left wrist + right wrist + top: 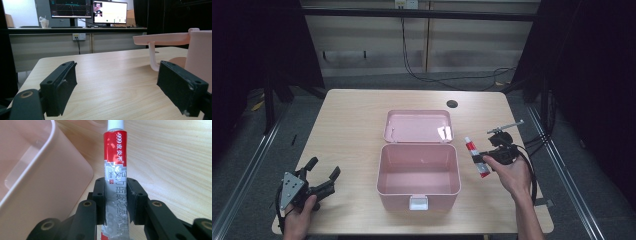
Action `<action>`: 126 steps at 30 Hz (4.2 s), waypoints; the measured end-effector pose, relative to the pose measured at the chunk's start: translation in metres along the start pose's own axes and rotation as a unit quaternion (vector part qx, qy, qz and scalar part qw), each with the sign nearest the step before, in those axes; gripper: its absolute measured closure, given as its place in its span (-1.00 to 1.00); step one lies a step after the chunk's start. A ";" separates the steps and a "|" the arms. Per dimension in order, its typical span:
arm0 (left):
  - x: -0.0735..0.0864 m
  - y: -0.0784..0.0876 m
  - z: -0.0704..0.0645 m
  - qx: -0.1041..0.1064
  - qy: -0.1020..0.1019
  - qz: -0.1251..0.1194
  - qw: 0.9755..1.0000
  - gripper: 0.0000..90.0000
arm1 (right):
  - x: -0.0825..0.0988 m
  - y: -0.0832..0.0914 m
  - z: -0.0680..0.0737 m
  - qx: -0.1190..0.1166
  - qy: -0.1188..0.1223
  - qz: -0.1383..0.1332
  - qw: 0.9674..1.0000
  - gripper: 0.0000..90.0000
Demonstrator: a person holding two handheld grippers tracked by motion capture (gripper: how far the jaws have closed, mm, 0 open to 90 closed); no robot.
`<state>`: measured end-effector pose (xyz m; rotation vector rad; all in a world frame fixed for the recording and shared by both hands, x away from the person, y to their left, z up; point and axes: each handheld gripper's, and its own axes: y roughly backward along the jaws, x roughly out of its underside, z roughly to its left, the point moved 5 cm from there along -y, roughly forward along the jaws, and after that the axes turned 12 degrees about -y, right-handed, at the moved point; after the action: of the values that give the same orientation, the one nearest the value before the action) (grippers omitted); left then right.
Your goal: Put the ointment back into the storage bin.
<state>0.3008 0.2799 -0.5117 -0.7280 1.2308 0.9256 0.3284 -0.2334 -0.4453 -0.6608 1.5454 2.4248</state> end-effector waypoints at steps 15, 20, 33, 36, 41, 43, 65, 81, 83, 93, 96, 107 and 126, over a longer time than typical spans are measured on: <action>0.000 0.000 0.000 0.000 0.000 0.000 1.000 -0.65 | -0.007 0.020 0.009 -0.023 0.016 -0.040 0.999 0.59; 0.000 0.000 0.000 0.000 0.001 -0.001 1.000 -0.65 | -0.011 0.028 0.013 -0.036 0.024 -0.055 0.998 0.59; 0.000 0.000 0.000 0.000 0.001 0.000 1.000 -0.65 | -0.020 0.047 0.023 -0.063 0.042 -0.081 0.994 0.59; 0.000 0.000 0.000 0.000 0.001 0.000 1.000 -0.65 | -0.024 0.048 0.029 -0.067 0.051 -0.082 0.993 0.59; 0.000 0.000 0.000 0.000 0.001 -0.001 1.000 -0.65 | -0.028 0.050 0.034 -0.076 0.062 -0.087 0.991 0.59; 0.000 0.000 0.000 0.001 0.000 0.000 1.000 -0.65 | -0.029 0.051 0.037 -0.079 0.067 -0.086 0.991 0.59; 0.000 0.000 0.000 0.001 0.001 -0.001 1.000 -0.65 | -0.049 0.048 0.071 -0.093 0.107 -0.069 0.988 0.59; 0.000 0.000 0.000 0.001 0.001 -0.001 1.000 -0.65 | -0.066 0.023 0.113 -0.107 0.164 -0.030 0.980 0.59; 0.000 0.000 0.000 0.001 0.000 0.000 1.000 -0.65 | -0.068 0.021 0.119 -0.108 0.173 -0.025 0.979 0.59; 0.000 0.000 0.000 0.001 0.001 -0.001 1.000 -0.65 | -0.072 0.008 0.139 -0.114 0.207 0.000 0.972 0.59; 0.000 0.000 0.000 0.001 -0.001 0.000 1.000 -0.65 | -0.072 0.003 0.148 -0.114 0.223 0.013 0.968 0.59; 0.000 0.000 0.000 0.001 0.001 -0.001 1.000 -0.65 | -0.070 -0.010 0.161 -0.111 0.270 0.053 0.955 0.59; 0.000 0.000 0.000 0.001 0.000 -0.001 1.000 -0.65 | -0.065 -0.032 0.166 -0.078 0.314 0.110 0.940 0.59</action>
<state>0.3007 0.2798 -0.5117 -0.7280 1.2311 0.9226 0.3540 -0.0663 -0.3819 -1.4863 1.7145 2.6739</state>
